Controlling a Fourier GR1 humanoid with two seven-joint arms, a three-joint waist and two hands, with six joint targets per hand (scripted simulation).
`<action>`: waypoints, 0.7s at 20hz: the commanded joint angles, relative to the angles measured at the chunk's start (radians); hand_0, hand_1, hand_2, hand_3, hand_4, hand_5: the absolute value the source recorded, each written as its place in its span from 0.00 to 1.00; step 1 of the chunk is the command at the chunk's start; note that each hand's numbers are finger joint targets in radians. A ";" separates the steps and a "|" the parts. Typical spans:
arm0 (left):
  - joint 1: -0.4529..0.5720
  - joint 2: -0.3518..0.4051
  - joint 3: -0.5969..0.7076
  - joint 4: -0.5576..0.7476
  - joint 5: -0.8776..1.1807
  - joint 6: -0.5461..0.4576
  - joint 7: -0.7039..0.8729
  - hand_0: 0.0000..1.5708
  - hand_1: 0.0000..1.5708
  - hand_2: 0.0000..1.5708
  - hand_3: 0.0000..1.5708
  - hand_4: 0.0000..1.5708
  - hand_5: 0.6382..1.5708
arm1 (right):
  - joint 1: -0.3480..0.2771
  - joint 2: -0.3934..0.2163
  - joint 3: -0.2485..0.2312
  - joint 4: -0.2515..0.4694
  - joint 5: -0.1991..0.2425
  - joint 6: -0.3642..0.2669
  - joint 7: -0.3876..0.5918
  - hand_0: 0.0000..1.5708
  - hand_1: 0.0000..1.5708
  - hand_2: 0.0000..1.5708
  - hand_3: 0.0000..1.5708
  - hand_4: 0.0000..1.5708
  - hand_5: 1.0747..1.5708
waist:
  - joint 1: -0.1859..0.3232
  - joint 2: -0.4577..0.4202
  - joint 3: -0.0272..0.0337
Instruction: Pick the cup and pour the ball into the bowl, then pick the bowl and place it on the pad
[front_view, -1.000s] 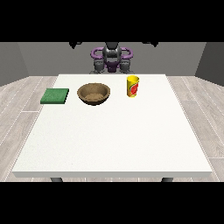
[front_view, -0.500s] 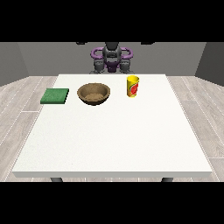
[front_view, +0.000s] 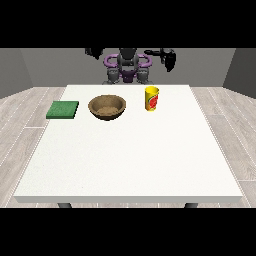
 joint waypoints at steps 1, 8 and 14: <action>0.033 -0.032 -0.053 0.052 -0.044 0.023 -0.132 0.00 0.00 0.00 0.00 0.00 0.98 | -0.043 -0.061 -0.086 0.055 -0.026 0.059 -0.054 0.00 0.00 0.27 0.44 0.44 1.00 | -0.008 0.069 0.0004; 0.107 0.015 -0.021 0.156 -0.033 -0.089 -0.306 0.00 0.00 0.00 0.00 0.00 0.96 | -0.094 -0.159 -0.246 0.174 -0.076 0.114 -0.102 0.00 0.00 0.27 0.41 0.43 1.00 | 0.045 0.123 0.0003; 0.038 -0.006 -0.008 0.379 -0.092 -0.040 -0.415 0.00 0.00 0.00 0.00 0.00 0.96 | -0.160 -0.136 -0.249 0.277 -0.042 0.096 -0.096 0.00 0.00 0.27 0.39 0.42 0.99 | 0.034 0.076 0.0002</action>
